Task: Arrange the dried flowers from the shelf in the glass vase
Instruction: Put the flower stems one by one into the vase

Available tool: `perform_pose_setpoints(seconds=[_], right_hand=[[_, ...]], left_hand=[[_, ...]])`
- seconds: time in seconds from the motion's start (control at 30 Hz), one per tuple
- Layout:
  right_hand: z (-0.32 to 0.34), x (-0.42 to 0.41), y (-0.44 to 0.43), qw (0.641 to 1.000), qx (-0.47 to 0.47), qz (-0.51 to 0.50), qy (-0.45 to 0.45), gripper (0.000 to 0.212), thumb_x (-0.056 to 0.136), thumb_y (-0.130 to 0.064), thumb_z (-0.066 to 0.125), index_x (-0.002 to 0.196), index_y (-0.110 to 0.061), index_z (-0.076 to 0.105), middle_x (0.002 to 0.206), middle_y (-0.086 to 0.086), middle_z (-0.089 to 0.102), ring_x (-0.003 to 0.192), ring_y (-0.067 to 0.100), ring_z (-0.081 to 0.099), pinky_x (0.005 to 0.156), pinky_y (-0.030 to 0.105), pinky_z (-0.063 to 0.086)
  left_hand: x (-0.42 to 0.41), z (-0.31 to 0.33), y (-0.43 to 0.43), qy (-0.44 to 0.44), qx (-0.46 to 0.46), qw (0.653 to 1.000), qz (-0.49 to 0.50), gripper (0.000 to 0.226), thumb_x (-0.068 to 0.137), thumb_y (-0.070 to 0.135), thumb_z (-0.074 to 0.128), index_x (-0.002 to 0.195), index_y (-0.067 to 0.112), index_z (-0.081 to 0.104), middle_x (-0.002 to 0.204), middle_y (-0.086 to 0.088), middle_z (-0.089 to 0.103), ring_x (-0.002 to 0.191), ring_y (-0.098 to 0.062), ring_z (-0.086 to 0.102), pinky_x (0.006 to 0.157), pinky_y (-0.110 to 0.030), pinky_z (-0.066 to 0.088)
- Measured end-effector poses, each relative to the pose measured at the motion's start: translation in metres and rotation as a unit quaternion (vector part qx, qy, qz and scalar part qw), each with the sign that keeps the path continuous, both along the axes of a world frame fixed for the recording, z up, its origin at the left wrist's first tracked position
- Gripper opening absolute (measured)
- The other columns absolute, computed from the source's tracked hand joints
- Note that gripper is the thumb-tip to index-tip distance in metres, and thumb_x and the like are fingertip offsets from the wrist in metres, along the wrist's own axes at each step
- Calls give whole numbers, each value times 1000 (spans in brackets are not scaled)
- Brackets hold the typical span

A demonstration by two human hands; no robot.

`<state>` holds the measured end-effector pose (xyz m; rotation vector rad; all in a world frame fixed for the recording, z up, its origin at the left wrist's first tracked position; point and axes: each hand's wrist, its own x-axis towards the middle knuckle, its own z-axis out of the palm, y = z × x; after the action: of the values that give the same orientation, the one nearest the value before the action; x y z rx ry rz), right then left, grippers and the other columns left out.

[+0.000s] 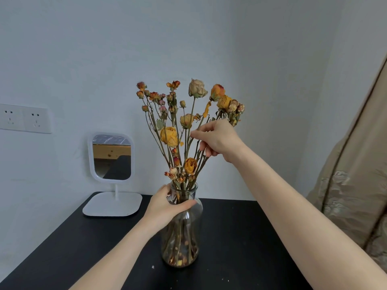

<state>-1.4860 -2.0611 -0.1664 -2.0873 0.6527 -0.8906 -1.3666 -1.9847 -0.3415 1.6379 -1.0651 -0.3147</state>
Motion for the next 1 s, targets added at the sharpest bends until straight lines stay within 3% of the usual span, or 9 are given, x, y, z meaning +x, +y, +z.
perform_pose_setpoints(seconds=[0.1,0.2,0.3,0.37,0.57,0.67,0.73,0.87,1.0], right_hand=[[-3,2,3,999,-34,-20,17,18,89,-21,62,75,-10,66,34,-5,53,24,4,44,30,11,31],[-3,2,8,994,-98,-46,6,20,90,-22,61,78,-8,68,43,0,57,25,4,46,31,13,35],[-1,2,14,982,-169,-78,-2,22,91,-23,58,81,-5,67,51,6,62,28,6,51,42,22,49],[-3,4,18,974,-203,-87,38,25,92,-24,57,83,-3,68,58,11,67,36,12,58,54,31,57],[-10,5,19,973,-204,-93,58,25,93,-25,55,91,-5,71,62,13,69,40,14,61,63,37,60],[-16,-1,22,975,-203,-81,26,24,93,-28,56,107,-11,68,59,8,68,38,11,59,61,33,59],[-22,-10,23,977,-200,-70,-7,22,92,-29,57,108,-16,66,56,2,65,35,7,56,51,22,54],[-41,-30,22,983,-174,-40,-34,11,89,-32,60,83,-23,63,50,-5,60,31,3,51,38,9,41],[-66,-43,10,996,-91,-18,11,25,85,-40,64,71,-19,63,48,-7,58,33,4,52,36,8,35]], left_hand=[[2,-1,0,5,3,1000,-3,53,66,50,75,108,42,44,95,34,48,89,9,46,84,-15,38],[3,-2,1,11,6,1000,-9,54,68,47,75,112,40,45,104,26,53,100,1,49,89,-20,40],[4,-3,2,3,12,1000,-3,59,70,45,74,120,34,45,111,20,53,107,-3,49,90,-21,39],[5,-4,2,2,12,1000,-1,64,70,45,74,125,31,44,120,14,55,114,-9,50,92,-24,41],[3,-3,3,3,20,1000,4,69,71,45,73,130,29,42,130,7,54,122,-16,49,99,-33,42],[5,-2,4,17,24,1000,-7,67,71,45,73,129,31,43,128,9,54,119,-14,50,98,-32,42],[7,-1,4,26,27,999,-15,59,71,42,74,122,36,45,122,13,56,113,-10,52,93,-27,42],[11,7,7,43,37,997,-43,50,73,36,75,111,42,44,112,18,56,111,-9,53,91,-25,41],[14,19,13,59,41,995,-64,70,66,38,79,125,33,42,132,10,51,125,-13,44,108,-38,33]])
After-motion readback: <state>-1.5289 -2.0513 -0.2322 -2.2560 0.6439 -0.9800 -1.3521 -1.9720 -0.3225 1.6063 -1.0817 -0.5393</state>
